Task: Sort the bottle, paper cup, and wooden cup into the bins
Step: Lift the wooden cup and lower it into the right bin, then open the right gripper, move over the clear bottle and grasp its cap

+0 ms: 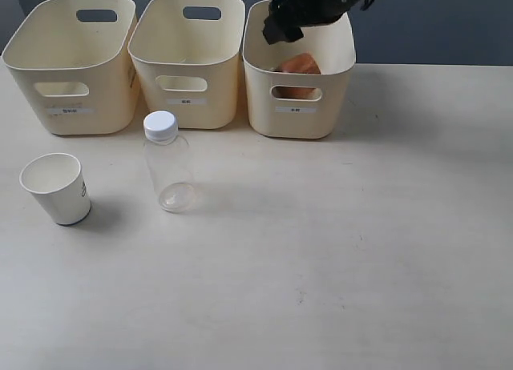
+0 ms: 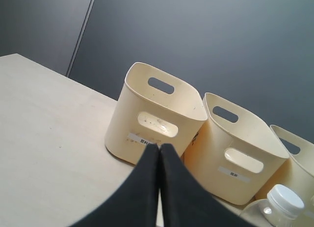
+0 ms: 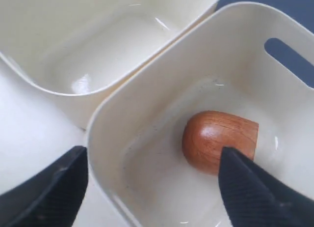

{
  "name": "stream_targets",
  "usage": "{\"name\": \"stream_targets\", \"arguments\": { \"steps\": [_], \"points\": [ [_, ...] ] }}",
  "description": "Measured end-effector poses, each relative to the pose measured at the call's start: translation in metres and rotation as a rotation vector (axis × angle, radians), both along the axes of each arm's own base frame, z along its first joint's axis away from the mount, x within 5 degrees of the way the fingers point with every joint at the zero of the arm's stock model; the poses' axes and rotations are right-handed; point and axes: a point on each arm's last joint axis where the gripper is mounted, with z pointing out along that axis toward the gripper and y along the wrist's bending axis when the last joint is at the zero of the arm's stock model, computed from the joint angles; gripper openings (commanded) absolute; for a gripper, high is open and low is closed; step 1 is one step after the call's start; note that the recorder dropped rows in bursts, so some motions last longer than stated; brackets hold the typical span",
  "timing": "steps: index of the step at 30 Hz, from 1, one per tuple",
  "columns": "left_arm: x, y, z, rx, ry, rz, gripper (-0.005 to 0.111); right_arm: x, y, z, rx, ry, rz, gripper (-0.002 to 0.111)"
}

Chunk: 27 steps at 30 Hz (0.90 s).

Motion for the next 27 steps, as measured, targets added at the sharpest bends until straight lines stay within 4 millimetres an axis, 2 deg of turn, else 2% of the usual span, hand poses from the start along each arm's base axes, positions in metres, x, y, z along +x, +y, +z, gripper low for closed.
{"name": "stream_targets", "arguments": {
  "steps": [6,11,22,27],
  "points": [
    [0.0,0.0,0.0,0.002,0.0,0.0,0.0,-0.028,0.009,0.039,0.15,0.047,0.143,0.072],
    [0.0,0.0,0.0,0.002,0.0,0.0,0.0,-0.05,0.025,0.052,0.166,0.087,0.286,0.072],
    [0.0,0.0,0.0,0.002,0.0,0.0,0.0,-0.091,0.072,0.051,0.101,0.142,0.497,0.072],
    [0.0,0.0,0.0,0.002,0.0,0.0,0.0,-0.096,0.082,0.035,0.039,0.125,0.496,0.072]
  ]
}}
